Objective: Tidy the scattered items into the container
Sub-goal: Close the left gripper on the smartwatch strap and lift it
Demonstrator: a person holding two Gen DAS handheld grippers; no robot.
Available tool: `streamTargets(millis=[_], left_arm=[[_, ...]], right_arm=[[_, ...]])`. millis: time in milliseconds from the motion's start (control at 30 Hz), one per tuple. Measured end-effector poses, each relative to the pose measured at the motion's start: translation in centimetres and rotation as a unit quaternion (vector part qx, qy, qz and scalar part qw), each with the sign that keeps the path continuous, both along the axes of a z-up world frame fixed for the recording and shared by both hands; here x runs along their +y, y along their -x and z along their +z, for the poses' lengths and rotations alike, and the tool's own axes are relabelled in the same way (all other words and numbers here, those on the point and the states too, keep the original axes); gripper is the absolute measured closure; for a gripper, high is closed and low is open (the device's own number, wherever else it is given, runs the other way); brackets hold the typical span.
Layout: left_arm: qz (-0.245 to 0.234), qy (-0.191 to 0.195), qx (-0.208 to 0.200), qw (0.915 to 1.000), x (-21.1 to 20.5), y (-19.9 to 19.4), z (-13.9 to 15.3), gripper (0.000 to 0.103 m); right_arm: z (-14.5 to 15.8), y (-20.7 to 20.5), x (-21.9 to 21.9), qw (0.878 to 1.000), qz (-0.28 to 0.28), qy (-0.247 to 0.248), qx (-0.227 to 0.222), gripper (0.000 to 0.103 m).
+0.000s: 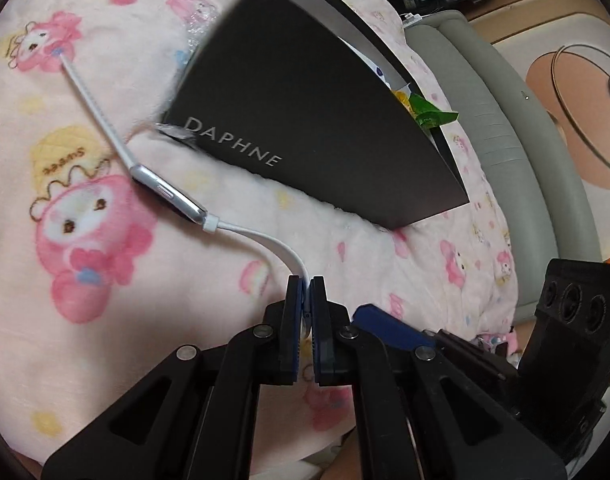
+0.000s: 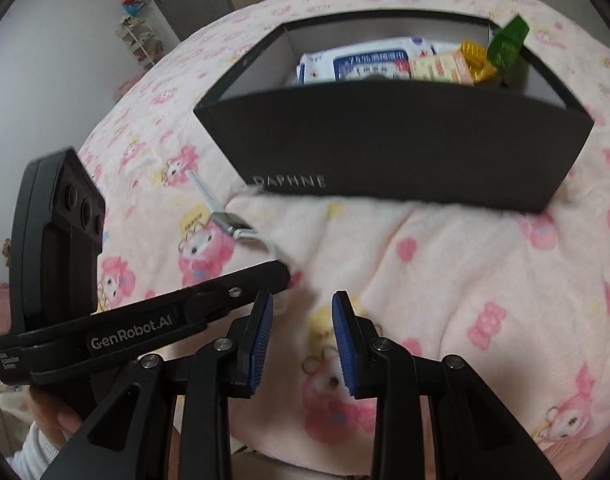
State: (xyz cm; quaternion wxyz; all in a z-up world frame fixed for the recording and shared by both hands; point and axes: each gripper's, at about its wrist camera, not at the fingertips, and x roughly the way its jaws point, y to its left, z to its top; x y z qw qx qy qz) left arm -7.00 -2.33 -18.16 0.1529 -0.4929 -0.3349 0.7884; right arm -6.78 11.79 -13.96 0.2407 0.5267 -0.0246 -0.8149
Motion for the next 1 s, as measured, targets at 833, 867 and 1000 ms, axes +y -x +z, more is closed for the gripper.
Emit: streamTargets(millis=[833,867,1000], left_arm=[[0.112,0.017,-0.048,0.9924,-10.5,1.9,-2.4,0.074],[0.113,0.020,-0.049,0.9922,-10.4,1.6,-2.4,0.076],[0.116,0.030,-0.053,0.9913,-10.0,0.3,-2.4,0.094]], right_arm=[[-4.9,1.6,-2.9,0.995,0.029,0.037,-0.087,0.073],[-4.9,1.6,-2.9,0.996,0.026,0.031,-0.081,0.074],[-4.2,1.6,-3.1,0.999,0.018,-0.001,-0.046,0.074]])
